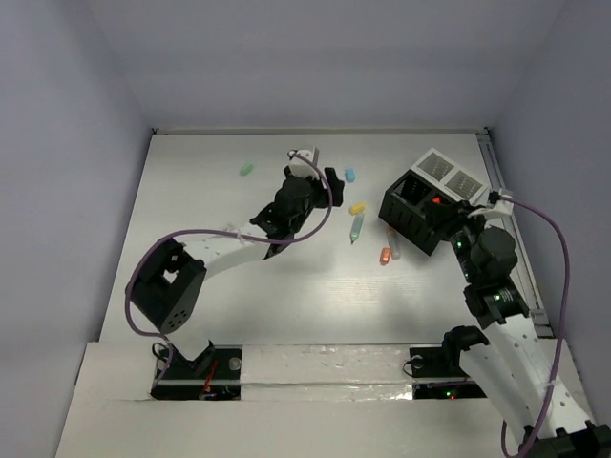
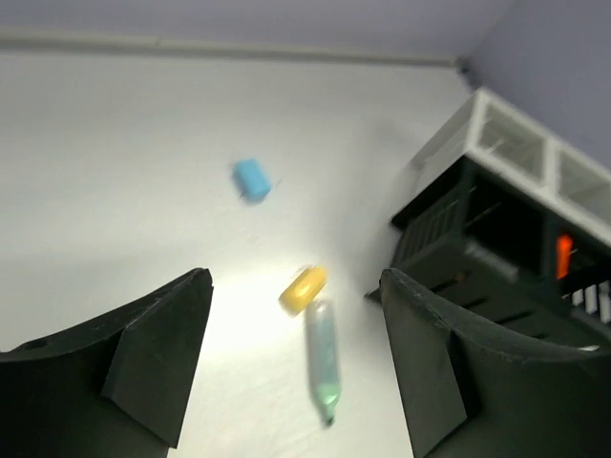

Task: Sort the stationery into containers
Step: Pick up the stapler from the center of the board.

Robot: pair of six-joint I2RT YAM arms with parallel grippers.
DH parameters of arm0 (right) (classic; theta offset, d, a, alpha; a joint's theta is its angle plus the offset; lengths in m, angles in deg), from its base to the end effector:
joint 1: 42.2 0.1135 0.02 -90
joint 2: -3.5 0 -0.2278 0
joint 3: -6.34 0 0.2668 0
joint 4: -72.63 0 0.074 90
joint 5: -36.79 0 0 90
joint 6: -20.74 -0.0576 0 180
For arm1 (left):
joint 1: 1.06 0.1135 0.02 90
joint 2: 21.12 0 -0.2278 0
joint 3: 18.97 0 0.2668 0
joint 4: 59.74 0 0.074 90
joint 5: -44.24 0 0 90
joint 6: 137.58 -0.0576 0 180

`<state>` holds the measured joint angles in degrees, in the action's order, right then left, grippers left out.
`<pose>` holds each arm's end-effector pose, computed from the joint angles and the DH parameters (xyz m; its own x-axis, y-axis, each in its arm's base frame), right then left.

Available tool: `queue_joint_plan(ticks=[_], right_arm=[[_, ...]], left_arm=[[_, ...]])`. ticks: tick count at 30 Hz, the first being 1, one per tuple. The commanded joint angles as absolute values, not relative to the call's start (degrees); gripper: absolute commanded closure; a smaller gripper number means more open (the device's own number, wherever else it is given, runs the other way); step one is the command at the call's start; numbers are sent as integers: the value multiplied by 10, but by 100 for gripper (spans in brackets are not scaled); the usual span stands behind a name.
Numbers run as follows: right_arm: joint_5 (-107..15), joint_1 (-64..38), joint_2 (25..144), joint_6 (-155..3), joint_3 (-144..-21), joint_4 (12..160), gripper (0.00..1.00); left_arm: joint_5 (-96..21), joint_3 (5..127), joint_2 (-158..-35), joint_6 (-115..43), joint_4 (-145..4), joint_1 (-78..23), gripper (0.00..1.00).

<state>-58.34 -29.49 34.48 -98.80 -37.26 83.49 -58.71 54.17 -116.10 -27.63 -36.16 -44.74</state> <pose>0.2122 0.0426 0.2931 -0.0390 0.4946 -0.8682 -0.1296 0.8591 0.4952 0.3109 -0.2790 0.2451 -0.1537 -0.3130 -0.9372 0.4879 0.8008 -0.3474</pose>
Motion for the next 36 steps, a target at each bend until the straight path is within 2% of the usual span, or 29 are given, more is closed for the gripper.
queue_joint_plan(ticks=[1, 6, 11, 23, 36], right_arm=[[-512, -299, 379, -976, -408, 810, 64], [-492, -299, 403, -977, -411, 805, 63], [-479, -299, 409, -981, -408, 797, 62], [-466, -299, 413, -977, -409, 801, 59], [-463, -299, 429, -979, -408, 794, 59]], left_arm=[[-635, 490, -1093, -250, -411, -439, 31], [-670, 411, -1029, -239, -516, -411, 31], [-708, 357, -993, -259, -564, -382, 25], [-678, 417, -1117, -318, -593, -322, 23], [-662, 472, -1208, -340, -580, -305, 22]])
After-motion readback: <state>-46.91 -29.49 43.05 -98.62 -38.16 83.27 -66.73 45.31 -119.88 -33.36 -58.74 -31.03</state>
